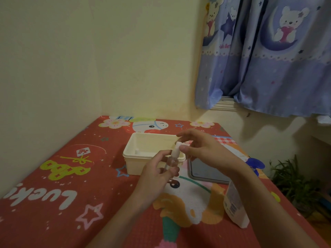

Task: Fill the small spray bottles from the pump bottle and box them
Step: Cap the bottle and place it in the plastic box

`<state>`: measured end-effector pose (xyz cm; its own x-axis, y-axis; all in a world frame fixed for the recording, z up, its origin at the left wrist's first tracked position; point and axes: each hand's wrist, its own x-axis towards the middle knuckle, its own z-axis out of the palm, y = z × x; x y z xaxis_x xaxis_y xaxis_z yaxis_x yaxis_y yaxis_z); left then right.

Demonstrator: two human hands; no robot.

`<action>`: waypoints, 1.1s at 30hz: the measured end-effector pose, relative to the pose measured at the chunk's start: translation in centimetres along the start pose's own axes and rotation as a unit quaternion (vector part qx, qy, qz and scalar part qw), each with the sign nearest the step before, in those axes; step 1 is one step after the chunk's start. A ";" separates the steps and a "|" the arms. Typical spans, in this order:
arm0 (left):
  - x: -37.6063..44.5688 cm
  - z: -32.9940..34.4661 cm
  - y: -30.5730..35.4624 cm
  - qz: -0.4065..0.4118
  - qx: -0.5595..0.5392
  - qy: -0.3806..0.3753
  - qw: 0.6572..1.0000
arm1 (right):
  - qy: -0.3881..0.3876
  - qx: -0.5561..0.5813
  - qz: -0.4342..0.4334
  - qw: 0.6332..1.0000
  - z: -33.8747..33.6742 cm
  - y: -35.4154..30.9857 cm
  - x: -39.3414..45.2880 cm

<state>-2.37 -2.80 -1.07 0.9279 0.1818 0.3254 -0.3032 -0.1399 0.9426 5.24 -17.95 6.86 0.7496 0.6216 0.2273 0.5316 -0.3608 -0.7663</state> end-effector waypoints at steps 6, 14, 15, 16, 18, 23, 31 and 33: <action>0.1 0.5 0.0 -0.023 -0.027 -0.001 0.999 | -0.016 -0.054 -0.019 0.998 0.5 0.2 0.0; 0.0 1.2 -0.1 -0.018 -0.044 -0.002 0.999 | 0.085 -0.220 0.065 0.970 3.1 0.6 0.5; 0.0 1.2 -0.1 -0.017 -0.044 -0.001 0.999 | 0.083 -0.192 0.070 0.975 3.2 0.3 0.3; 0.0 1.1 0.0 -0.013 -0.040 -0.001 0.999 | 0.074 -0.134 0.074 0.986 3.2 0.1 0.1; 0.0 0.9 0.1 -0.003 -0.028 0.002 1.000 | 0.042 0.007 0.067 0.997 2.9 -0.2 -0.3; 0.2 0.6 0.1 0.006 -0.019 0.010 1.000 | 0.013 0.110 0.018 0.994 1.5 0.1 -0.7; 0.2 0.9 -0.4 -0.021 -0.036 0.008 0.999 | 0.076 0.001 0.023 0.997 2.6 0.6 -0.2; 0.2 0.9 -0.4 -0.015 -0.038 0.012 0.999 | 0.086 -0.004 0.021 0.996 3.0 0.6 -0.2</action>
<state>-1.83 -3.60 -1.47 0.9315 0.2090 0.2978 -0.2917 -0.0604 0.9546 4.23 -16.22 4.55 0.8276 0.4771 0.2957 0.5010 -0.3901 -0.7725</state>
